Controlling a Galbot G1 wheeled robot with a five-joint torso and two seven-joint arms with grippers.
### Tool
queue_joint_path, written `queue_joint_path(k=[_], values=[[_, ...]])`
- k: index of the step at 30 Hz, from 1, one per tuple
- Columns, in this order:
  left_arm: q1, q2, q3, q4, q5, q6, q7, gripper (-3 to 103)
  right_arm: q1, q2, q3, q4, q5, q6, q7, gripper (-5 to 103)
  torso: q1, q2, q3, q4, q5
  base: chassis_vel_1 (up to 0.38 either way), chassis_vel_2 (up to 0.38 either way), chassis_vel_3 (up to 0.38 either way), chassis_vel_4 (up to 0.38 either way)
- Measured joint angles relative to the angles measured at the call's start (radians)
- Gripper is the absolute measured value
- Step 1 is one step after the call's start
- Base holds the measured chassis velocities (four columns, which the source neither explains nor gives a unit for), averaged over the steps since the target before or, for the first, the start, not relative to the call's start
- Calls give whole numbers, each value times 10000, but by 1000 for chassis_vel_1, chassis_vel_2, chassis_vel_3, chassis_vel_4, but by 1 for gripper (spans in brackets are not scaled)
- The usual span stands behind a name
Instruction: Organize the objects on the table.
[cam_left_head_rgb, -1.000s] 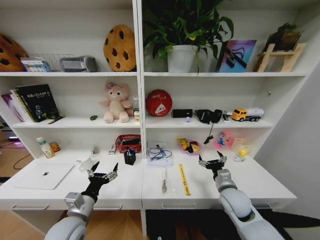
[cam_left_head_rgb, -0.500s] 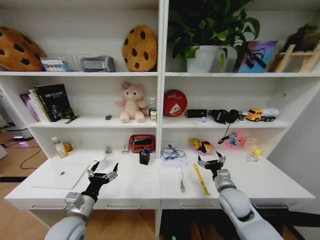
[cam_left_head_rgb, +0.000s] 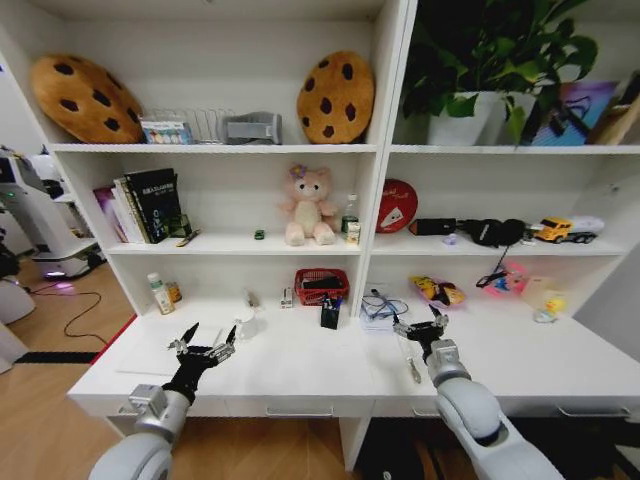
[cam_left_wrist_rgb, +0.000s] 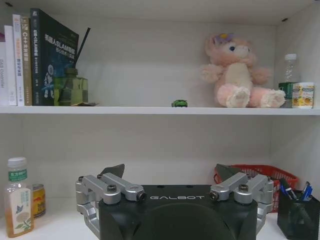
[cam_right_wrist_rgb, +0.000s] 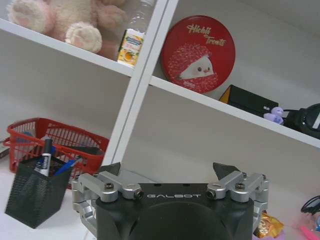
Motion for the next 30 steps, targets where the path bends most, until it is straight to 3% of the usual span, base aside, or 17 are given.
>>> queue_joint_path(k=[14, 17, 20, 22, 23, 25, 30], values=[[0, 0, 0, -1, 0, 0, 2, 100, -5, 5, -45, 25, -26, -47, -26, 100, -2, 1, -1, 1, 4, 241, 237, -240, -233], [0, 0, 0, 1, 0, 0, 1, 100, 0, 4, -51, 15, -26, -47, -32, 100, 0, 0, -1, 3, -15, 271, 269, -288, -265], [0, 0, 0, 0, 0, 0, 2, 100, 0, 0, -57, 4, -23, -47, -34, 100, -1, 0, 0, 3, 6, 267, 291, -269, -268], [0, 0, 0, -1, 0, 0, 2, 100, 3, -1, -57, -2, -23, -47, -35, 100, -1, 1, 0, 2, 8, 253, 274, -288, -279], [0, 0, 0, 0, -1, 0, 2, 100, 26, -12, -56, -21, -23, -40, -37, 100, -1, 1, -1, 2, -11, 257, 269, -288, -259], [0, 0, 0, 0, 0, 0, 2, 100, 36, -13, -58, -43, -20, -22, -37, 100, -1, 0, 0, 2, 2, 256, 270, -274, -277], [0, 1, -1, 0, 0, 0, 0, 100, -45, -12, -75, -227, 103, 766, -197, 100, -2, 1, -1, 2, 2, 200, 195, -195, -210]])
